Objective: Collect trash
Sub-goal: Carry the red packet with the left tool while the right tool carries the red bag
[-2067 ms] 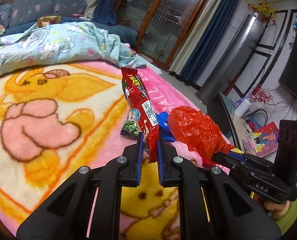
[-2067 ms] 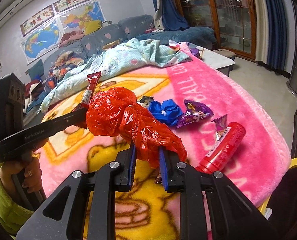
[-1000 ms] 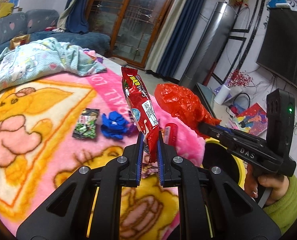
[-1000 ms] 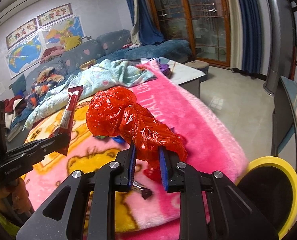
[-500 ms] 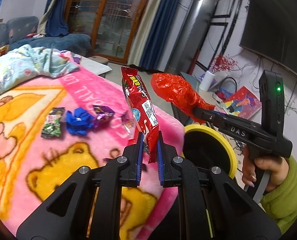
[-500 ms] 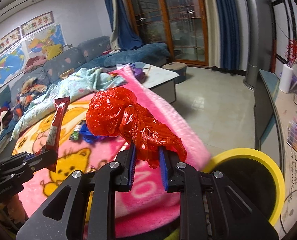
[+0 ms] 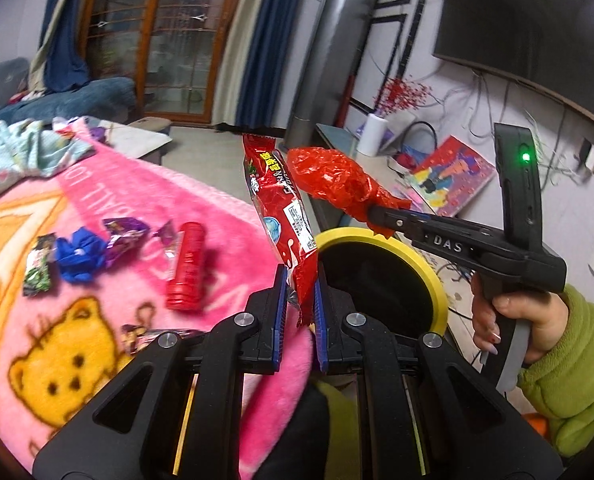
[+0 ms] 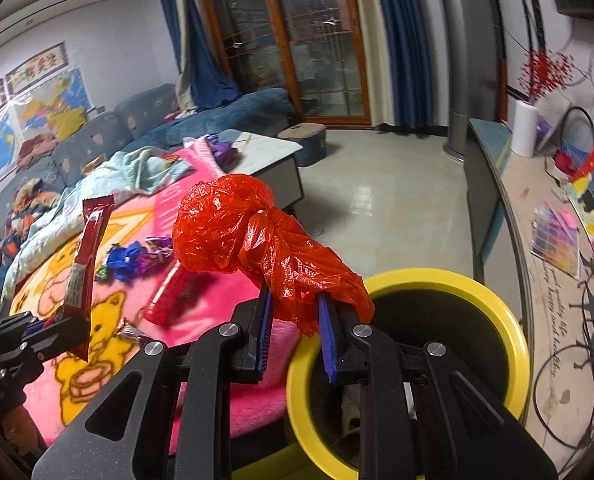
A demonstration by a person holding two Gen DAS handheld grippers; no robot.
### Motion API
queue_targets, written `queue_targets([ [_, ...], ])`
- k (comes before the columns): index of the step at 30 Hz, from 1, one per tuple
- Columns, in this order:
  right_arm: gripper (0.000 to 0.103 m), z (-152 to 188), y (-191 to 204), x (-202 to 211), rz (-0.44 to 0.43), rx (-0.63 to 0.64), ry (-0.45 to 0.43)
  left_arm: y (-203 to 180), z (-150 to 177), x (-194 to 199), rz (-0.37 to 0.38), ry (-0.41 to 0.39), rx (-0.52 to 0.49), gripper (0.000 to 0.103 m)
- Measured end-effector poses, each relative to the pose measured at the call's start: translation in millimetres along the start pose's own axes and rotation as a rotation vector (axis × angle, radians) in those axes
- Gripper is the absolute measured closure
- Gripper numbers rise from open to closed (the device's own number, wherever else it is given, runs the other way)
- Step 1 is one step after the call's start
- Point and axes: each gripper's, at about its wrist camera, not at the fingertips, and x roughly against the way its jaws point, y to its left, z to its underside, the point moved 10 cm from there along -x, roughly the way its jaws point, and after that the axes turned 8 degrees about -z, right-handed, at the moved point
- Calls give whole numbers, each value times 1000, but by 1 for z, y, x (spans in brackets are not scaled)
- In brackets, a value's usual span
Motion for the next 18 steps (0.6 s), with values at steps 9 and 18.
queue_targets([
  [9,83,6,-35,14,47,-61,-16,-37,4,-15,39,19,-74,95],
  [18,83,8,-73,32,105,-124,-51,-57,10,-29,62,35,-123,95],
])
